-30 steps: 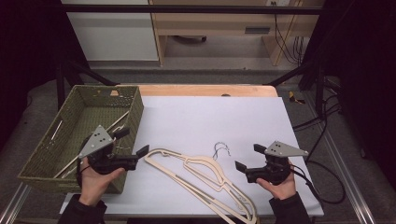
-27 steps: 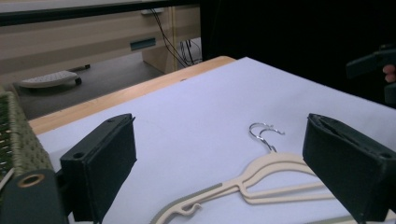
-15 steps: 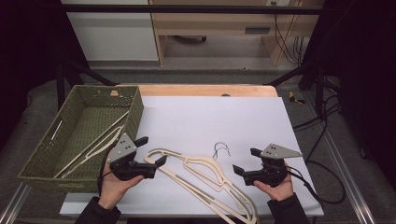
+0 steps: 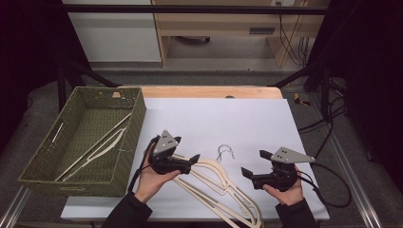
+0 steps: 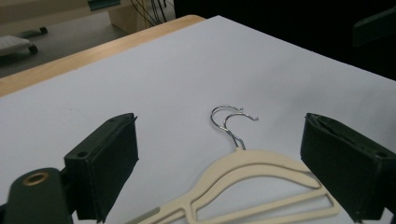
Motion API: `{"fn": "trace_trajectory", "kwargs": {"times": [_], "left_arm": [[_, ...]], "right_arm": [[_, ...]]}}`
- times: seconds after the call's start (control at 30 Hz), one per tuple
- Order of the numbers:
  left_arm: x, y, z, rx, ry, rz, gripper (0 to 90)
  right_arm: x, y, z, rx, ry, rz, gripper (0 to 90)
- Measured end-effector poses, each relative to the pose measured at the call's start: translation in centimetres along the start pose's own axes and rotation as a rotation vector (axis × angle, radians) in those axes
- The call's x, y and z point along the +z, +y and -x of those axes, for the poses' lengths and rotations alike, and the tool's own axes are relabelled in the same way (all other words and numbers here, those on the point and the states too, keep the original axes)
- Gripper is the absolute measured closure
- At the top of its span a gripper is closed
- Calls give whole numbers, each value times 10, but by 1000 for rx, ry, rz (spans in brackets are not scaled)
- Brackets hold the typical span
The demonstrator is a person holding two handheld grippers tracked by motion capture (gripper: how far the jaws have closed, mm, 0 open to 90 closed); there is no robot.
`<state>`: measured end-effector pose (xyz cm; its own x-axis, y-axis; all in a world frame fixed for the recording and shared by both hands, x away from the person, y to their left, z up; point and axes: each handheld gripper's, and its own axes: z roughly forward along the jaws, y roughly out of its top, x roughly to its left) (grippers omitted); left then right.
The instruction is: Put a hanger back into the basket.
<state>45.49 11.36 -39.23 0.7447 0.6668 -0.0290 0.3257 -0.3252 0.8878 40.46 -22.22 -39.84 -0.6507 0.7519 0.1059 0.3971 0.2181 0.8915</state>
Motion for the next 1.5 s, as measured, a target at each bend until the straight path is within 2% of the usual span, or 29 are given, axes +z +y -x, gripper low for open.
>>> {"fn": "trace_trajectory", "kwargs": {"times": [0.17,0.27,0.37,0.4,0.5,0.63,0.83,0.97,1.03,1.07,1.17,1.27,1.33,1.37,1.5], "left_arm": [[30,0,2,-9,-5,-42,139],[38,-1,2,-12,-6,-54,151],[55,-4,1,-21,-7,-84,173],[55,-4,1,-21,-7,-84,187],[73,-7,2,-29,-15,-120,216],[84,-8,4,-33,-23,-144,243],[108,-12,12,-14,-12,-193,295],[116,-14,14,-3,-1,-229,356],[121,-15,15,-3,-6,-254,419],[124,-17,15,-12,-6,-257,419],[131,-21,16,-6,-1,-294,522],[134,-22,17,-14,0,-299,580],[136,-23,18,-13,-5,-304,592],[137,-23,19,-5,-3,-314,625],[138,-22,23,3,23,-329,697]], "right_arm": [[-4,1,1,2,0,17,81],[-6,2,2,6,1,20,81],[-6,3,3,8,-1,31,81],[-6,3,3,8,-1,31,81],[-6,3,4,6,-3,30,81],[-7,3,4,6,-5,34,80],[-9,4,5,8,-2,39,80],[-9,4,5,12,-3,39,80],[-9,4,5,13,-3,40,80],[-9,4,5,13,-3,40,80],[-10,4,5,13,-2,42,81],[-10,4,5,13,-1,42,81],[-9,4,5,12,0,41,81],[-9,4,5,10,1,39,80],[-9,4,5,8,4,37,80]]}}
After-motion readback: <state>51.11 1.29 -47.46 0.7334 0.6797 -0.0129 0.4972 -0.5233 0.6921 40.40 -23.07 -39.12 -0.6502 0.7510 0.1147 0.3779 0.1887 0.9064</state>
